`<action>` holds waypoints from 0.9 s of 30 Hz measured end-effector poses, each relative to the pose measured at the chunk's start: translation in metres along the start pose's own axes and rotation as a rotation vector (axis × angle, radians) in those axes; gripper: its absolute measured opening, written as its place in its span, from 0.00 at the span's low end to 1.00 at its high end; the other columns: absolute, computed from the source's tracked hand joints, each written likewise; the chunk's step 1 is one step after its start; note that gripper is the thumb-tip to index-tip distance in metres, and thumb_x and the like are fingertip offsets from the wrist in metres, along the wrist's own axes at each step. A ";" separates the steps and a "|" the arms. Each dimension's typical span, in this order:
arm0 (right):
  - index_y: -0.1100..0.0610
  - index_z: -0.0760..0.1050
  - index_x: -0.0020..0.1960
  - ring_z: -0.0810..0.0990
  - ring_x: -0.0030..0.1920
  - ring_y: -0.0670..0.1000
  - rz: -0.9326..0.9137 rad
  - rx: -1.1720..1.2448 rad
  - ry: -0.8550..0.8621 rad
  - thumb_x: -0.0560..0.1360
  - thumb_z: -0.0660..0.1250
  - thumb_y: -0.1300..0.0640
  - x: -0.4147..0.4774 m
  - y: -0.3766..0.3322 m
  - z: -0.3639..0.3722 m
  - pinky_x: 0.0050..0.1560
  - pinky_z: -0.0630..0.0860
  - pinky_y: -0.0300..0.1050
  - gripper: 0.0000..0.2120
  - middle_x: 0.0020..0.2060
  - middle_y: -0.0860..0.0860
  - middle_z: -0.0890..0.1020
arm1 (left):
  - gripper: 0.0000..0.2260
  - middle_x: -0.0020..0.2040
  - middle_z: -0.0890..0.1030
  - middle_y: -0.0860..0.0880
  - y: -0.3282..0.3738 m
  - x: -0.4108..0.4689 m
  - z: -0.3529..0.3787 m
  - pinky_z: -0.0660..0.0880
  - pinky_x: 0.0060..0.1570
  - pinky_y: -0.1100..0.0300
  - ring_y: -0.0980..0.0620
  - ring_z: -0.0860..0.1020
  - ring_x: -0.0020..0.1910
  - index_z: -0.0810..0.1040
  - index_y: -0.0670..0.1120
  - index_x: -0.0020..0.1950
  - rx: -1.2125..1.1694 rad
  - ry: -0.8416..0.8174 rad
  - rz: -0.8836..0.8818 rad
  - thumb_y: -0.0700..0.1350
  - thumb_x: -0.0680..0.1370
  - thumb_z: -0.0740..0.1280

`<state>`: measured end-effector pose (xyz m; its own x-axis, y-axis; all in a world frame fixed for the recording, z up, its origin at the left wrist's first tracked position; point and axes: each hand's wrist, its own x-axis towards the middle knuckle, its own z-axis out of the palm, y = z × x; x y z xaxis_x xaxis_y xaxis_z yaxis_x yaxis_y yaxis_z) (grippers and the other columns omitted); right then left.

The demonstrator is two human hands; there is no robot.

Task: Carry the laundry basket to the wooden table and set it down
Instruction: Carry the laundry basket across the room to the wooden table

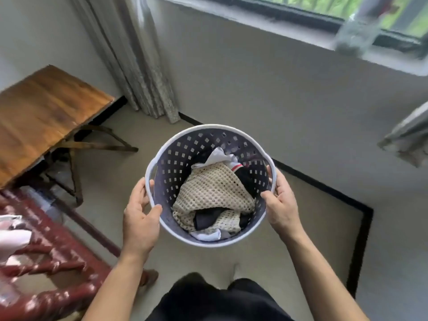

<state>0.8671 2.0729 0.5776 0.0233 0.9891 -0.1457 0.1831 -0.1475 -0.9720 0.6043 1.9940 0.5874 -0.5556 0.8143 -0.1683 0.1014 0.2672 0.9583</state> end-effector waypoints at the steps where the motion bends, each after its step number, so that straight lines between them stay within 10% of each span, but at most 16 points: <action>1: 0.47 0.77 0.67 0.82 0.62 0.53 -0.006 -0.018 -0.037 0.67 0.60 0.66 0.025 -0.009 0.011 0.66 0.75 0.64 0.31 0.58 0.48 0.85 | 0.33 0.56 0.82 0.72 0.002 0.015 0.000 0.77 0.65 0.50 0.60 0.80 0.62 0.75 0.65 0.62 -0.002 0.043 -0.021 0.26 0.77 0.63; 7: 0.39 0.76 0.65 0.81 0.63 0.49 -0.044 -0.079 -0.203 0.67 0.60 0.66 0.145 -0.048 0.092 0.68 0.75 0.60 0.32 0.58 0.42 0.85 | 0.31 0.66 0.80 0.62 -0.005 0.114 -0.011 0.75 0.67 0.40 0.51 0.78 0.68 0.73 0.53 0.75 -0.084 0.263 -0.038 0.28 0.76 0.64; 13: 0.46 0.78 0.65 0.82 0.61 0.51 -0.029 -0.104 -0.242 0.67 0.60 0.68 0.248 -0.074 0.181 0.68 0.75 0.61 0.31 0.56 0.44 0.85 | 0.37 0.57 0.81 0.72 0.010 0.241 -0.016 0.76 0.67 0.41 0.57 0.80 0.63 0.76 0.76 0.57 -0.111 0.284 -0.115 0.29 0.76 0.63; 23: 0.43 0.77 0.62 0.82 0.60 0.56 -0.043 -0.022 -0.216 0.70 0.59 0.73 0.389 -0.131 0.297 0.66 0.76 0.62 0.31 0.53 0.44 0.85 | 0.30 0.68 0.79 0.60 0.048 0.433 -0.047 0.74 0.69 0.40 0.53 0.77 0.69 0.71 0.56 0.75 -0.125 0.291 -0.051 0.34 0.76 0.64; 27: 0.45 0.77 0.63 0.82 0.60 0.56 -0.044 0.000 -0.293 0.69 0.59 0.73 0.446 -0.137 0.358 0.67 0.75 0.61 0.31 0.55 0.49 0.85 | 0.32 0.65 0.81 0.62 0.046 0.490 -0.062 0.76 0.66 0.41 0.53 0.79 0.66 0.75 0.68 0.67 -0.102 0.351 -0.064 0.31 0.77 0.64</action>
<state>0.5000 2.5326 0.5800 -0.2698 0.9511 -0.1506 0.1775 -0.1046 -0.9786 0.2854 2.3736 0.5632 -0.8093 0.5663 -0.1559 -0.0158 0.2444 0.9696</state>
